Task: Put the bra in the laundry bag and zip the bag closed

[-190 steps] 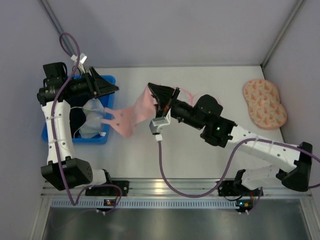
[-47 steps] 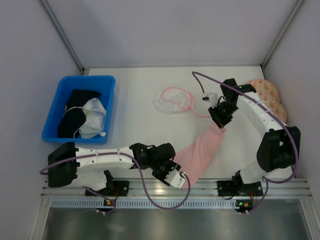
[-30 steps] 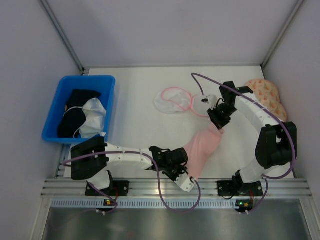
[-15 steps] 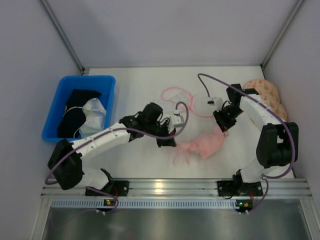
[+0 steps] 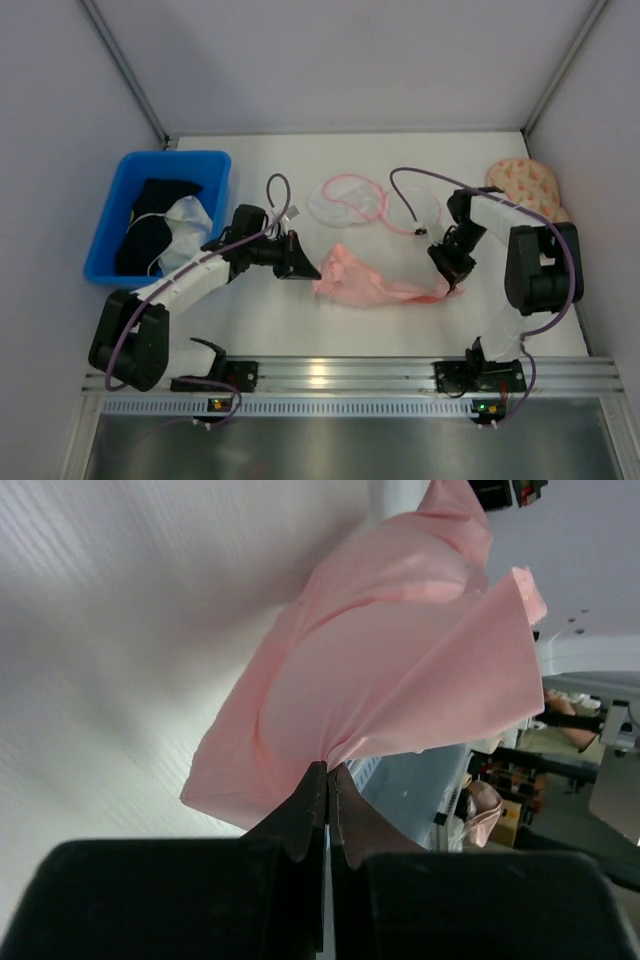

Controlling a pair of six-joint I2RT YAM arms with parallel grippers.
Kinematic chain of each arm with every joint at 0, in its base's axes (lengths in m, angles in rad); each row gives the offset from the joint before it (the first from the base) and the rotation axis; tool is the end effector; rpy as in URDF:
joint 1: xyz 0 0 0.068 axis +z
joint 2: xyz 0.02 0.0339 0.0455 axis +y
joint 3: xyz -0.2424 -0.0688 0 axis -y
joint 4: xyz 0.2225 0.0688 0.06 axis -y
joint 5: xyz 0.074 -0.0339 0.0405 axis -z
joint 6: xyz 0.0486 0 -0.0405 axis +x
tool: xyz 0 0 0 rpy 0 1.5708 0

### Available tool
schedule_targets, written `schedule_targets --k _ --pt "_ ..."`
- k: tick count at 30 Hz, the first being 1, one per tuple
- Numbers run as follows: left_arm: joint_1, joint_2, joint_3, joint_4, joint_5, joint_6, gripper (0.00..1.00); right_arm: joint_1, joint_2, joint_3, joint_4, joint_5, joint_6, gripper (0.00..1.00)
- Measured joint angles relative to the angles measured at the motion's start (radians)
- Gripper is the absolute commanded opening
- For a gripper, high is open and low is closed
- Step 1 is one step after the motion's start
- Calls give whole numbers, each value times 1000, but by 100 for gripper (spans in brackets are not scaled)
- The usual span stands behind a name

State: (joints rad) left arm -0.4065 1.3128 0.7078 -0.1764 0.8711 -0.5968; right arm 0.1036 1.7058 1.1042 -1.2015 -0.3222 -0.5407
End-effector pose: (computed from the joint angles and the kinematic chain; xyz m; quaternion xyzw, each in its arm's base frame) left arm 0.2150 -0.1330 0.1965 0.0820 0.8486 -0.5091 0.1184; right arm 0.2395 0.0404 0.1604 0.2928 -0.9359 -0.1803 0.0771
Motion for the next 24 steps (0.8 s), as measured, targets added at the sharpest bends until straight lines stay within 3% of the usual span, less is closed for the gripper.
schedule_targets --k 6,13,17,21,24 --pt "39 -43 -11 4 -51 -124 0 0 61 0 -77 4 -19 0" --pt "45 -101 -33 -3 -138 -154 0 0 61 3 -110 -3 -39 0" --pt "45 -89 -55 -18 -183 -97 43 0 61 3 -104 -10 -31 0" --pt "45 -55 -58 -41 -204 -26 57 0 61 9 -100 -17 -17 0" --pt "45 -69 -58 -56 -216 21 61 0 61 30 -100 -16 -15 0"
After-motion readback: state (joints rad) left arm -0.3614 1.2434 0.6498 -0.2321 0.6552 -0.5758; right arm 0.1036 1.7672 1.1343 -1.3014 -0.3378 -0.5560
